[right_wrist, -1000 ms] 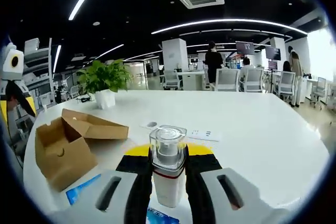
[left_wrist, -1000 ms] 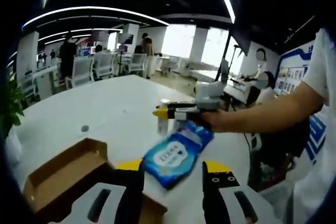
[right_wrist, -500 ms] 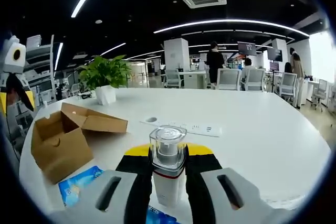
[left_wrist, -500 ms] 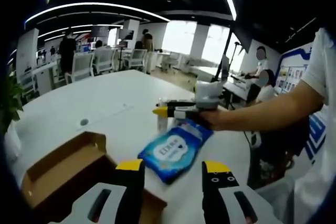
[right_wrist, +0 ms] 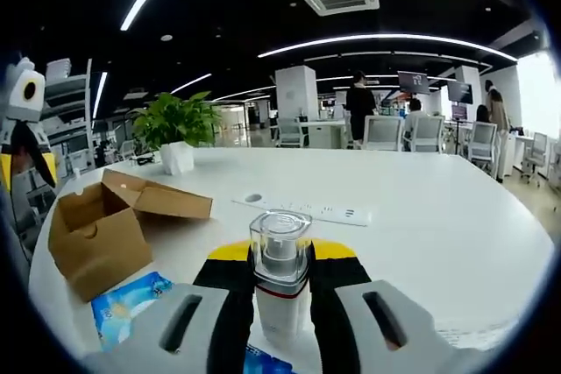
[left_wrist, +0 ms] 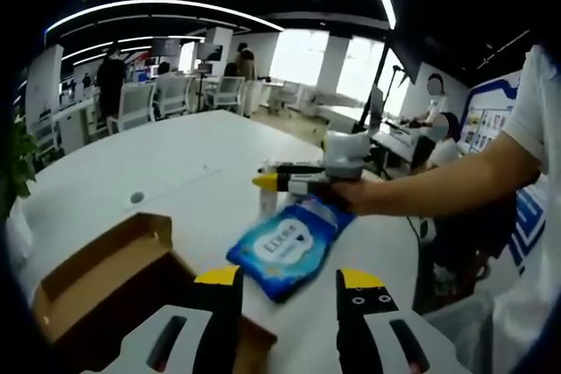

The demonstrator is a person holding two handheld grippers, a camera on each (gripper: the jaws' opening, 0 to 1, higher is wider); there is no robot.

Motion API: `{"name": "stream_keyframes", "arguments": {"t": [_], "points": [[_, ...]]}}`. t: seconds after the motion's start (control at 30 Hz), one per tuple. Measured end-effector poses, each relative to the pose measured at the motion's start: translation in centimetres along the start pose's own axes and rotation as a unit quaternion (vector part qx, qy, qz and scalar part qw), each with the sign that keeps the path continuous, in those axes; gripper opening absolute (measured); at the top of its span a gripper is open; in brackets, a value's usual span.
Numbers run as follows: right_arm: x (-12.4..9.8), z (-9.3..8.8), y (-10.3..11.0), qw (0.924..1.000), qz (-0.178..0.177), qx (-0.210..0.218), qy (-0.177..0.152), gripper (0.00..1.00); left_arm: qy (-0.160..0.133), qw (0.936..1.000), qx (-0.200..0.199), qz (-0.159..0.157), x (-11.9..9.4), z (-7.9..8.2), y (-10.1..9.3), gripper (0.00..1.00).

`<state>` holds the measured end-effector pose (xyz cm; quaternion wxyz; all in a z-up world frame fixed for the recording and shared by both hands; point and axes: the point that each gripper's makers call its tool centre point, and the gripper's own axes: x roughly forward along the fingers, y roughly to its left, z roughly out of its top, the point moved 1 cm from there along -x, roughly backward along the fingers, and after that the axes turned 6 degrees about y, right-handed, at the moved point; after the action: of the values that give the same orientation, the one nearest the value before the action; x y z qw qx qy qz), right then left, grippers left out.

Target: Operate the shoe box by opening the lid, removing the specified soft item, and placing it in the target area until the item is outside and the box remains undamaged.

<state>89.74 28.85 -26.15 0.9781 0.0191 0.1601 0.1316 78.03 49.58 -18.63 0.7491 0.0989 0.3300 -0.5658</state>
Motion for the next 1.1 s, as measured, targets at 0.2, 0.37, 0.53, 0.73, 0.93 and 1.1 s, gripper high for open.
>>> {"name": "stream_keyframes", "arguments": {"t": [0.2,0.37,0.53,0.73,0.93,1.1], "points": [[0.09,-0.09,-0.27,1.0000,-0.006,-0.001,-0.002,0.21,0.004,1.0000,-0.002,0.000,0.07,-0.25,0.09,0.42],[0.16,-0.06,-0.25,0.9999,-0.010,-0.002,-0.009,0.21,0.008,1.0000,-0.003,-0.001,0.30,-0.57,0.02,0.42],[0.14,-0.10,-0.34,0.9998,-0.014,-0.004,-0.011,0.21,0.008,1.0000,-0.004,-0.001,0.42,-0.64,-0.04,0.42],[0.07,-0.15,-0.14,0.9998,-0.014,-0.011,-0.010,0.21,0.010,0.9999,-0.003,-0.003,0.61,-0.80,-0.02,0.41],[-0.10,-0.19,-0.02,0.9998,-0.016,-0.012,-0.010,0.21,0.010,0.9999,-0.002,-0.004,0.70,-0.83,-0.04,0.41],[-0.08,-0.20,0.07,0.9998,-0.015,-0.011,-0.012,0.21,0.012,0.9999,-0.001,-0.005,0.76,-0.97,-0.12,0.41]]}}
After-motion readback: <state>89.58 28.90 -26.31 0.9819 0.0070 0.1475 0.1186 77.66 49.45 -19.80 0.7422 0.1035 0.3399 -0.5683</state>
